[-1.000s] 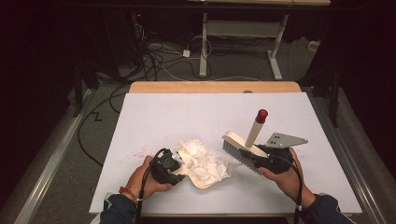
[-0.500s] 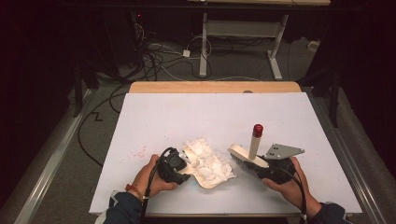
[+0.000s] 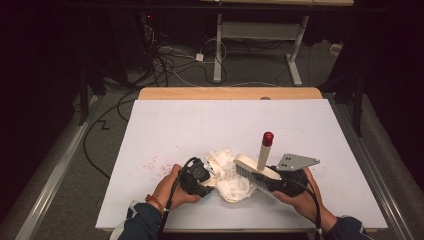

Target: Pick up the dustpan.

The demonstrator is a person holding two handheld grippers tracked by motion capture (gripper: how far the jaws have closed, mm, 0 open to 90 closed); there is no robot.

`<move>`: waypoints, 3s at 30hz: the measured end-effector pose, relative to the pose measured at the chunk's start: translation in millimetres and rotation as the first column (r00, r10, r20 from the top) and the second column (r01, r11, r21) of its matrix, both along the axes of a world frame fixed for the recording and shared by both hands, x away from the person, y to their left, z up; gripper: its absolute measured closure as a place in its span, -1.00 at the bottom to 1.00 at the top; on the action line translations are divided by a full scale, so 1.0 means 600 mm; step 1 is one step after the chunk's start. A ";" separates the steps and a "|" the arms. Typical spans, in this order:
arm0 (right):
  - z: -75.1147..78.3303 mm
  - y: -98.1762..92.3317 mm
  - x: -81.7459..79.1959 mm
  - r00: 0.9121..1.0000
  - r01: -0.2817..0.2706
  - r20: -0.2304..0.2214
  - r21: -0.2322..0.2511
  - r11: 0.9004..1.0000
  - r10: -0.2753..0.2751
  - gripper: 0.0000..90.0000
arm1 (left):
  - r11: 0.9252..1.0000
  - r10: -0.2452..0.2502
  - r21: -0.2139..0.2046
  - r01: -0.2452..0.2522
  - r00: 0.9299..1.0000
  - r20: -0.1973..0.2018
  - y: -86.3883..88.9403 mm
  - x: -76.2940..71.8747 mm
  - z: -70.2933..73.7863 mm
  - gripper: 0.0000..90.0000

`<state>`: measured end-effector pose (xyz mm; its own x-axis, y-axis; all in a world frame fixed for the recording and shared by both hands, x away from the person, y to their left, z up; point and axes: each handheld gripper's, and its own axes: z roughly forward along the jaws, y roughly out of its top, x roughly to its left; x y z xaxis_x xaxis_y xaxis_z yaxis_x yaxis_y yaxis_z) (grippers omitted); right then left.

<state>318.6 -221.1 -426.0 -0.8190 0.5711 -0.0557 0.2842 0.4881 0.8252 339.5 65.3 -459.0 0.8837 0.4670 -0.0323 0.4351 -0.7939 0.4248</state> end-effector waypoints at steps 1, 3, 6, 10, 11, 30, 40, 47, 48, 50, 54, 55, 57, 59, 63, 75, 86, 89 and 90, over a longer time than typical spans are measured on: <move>0.003 0.000 0.000 1.000 0.000 0.008 0.013 1.000 0.000 0.51 | 1.000 0.000 0.002 0.000 1.000 0.001 -0.001 0.000 0.000 0.39; 0.010 -0.001 -0.001 1.000 -0.001 0.024 0.032 0.999 0.000 0.51 | 1.000 -0.001 0.002 0.001 1.000 0.002 -0.001 0.000 0.000 0.39; 0.021 -0.007 -0.002 0.999 0.001 0.038 0.057 0.998 -0.003 0.51 | 1.000 -0.002 0.000 0.002 1.000 0.003 -0.001 0.000 -0.001 0.39; 0.032 -0.017 -0.005 0.999 0.010 0.047 0.070 0.997 -0.013 0.51 | 1.000 -0.003 -0.002 0.003 1.000 0.006 0.000 -0.001 -0.001 0.39; 0.035 -0.020 -0.006 0.999 0.013 0.051 0.074 0.997 -0.017 0.51 | 1.000 -0.004 -0.001 0.004 1.000 0.006 0.000 -0.001 -0.001 0.39; 0.042 -0.048 -0.006 0.991 0.087 0.099 -0.012 0.996 -0.086 0.51 | 1.000 -0.006 0.002 0.006 1.000 0.011 0.000 -0.001 -0.001 0.39; -0.009 -0.040 0.019 0.998 0.066 0.021 -0.069 0.995 -0.064 0.51 | 1.000 -0.010 0.009 0.010 1.000 0.018 -0.003 -0.001 -0.001 0.39; -0.007 -0.019 0.013 1.000 0.006 0.016 -0.008 1.000 -0.006 0.52 | 1.000 -0.018 0.010 0.018 0.999 0.026 -0.004 0.000 0.000 0.39; -0.003 -0.020 0.013 1.000 0.004 0.022 0.001 1.000 -0.004 0.52 | 1.000 -0.019 0.010 0.019 0.999 0.027 -0.004 0.000 0.000 0.39; 0.007 -0.023 0.014 0.999 0.001 0.035 0.022 1.000 -0.002 0.52 | 1.000 -0.024 0.015 0.023 0.999 0.029 -0.005 0.001 0.001 0.39; 0.027 -0.029 0.023 0.998 0.015 0.064 0.059 0.998 -0.019 0.51 | 0.999 -0.033 0.017 0.032 0.999 0.030 -0.008 0.003 0.000 0.39; 0.030 -0.029 0.028 0.997 0.016 0.069 0.065 0.998 -0.020 0.52 | 0.999 -0.034 0.016 0.033 0.999 0.027 -0.008 0.004 0.000 0.39; 0.031 -0.026 0.038 0.997 0.024 0.073 0.070 0.997 -0.030 0.52 | 0.999 -0.037 0.014 0.036 0.999 0.026 -0.009 0.006 0.000 0.39; 0.029 -0.019 0.051 0.996 0.036 0.084 0.059 0.998 -0.041 0.52 | 0.999 -0.043 0.019 0.043 0.999 0.032 -0.012 0.007 0.001 0.39; 0.015 -0.003 0.084 0.993 0.062 0.097 0.034 0.998 -0.065 0.52 | 0.998 -0.057 0.020 0.057 0.998 0.035 -0.016 0.011 0.001 0.39; -0.023 0.034 0.120 0.997 -0.074 0.038 0.008 0.997 0.074 0.51 | 0.998 -0.066 0.004 0.066 0.997 0.036 -0.013 0.014 0.004 0.39; 0.002 0.027 0.097 0.994 -0.034 0.103 0.011 0.999 0.032 0.51 | 0.998 -0.066 0.015 0.066 0.997 0.041 -0.015 0.012 0.004 0.39; 0.017 0.013 0.089 0.993 -0.024 0.114 0.052 0.998 0.018 0.51 | 0.998 -0.062 0.012 0.061 0.997 0.041 -0.014 0.011 0.002 0.39; 0.020 0.010 0.087 0.993 -0.027 0.114 0.057 0.998 0.021 0.51 | 0.998 -0.061 0.014 0.061 0.997 0.041 -0.014 0.010 0.002 0.39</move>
